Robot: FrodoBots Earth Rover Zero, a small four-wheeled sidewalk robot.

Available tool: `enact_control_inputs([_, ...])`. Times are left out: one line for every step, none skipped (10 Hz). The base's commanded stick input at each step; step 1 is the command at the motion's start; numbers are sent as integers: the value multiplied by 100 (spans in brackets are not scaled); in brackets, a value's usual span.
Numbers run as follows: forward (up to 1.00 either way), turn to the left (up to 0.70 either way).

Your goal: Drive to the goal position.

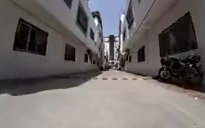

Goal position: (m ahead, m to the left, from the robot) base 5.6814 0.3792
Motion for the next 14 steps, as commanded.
enact_control_inputs([85,0])
enact_control_inputs([85,-24])
enact_control_inputs([85,-34])
enact_control_inputs([85,-34])
enact_control_inputs([85,-34])
enact_control_inputs([85,-15])
enact_control_inputs([85,0])
enact_control_inputs([85,0])
enact_control_inputs([85,0])
enact_control_inputs([85,0])
enact_control_inputs([85,0])
enact_control_inputs([85,0])
enact_control_inputs([85,0])
enact_control_inputs([85,0])
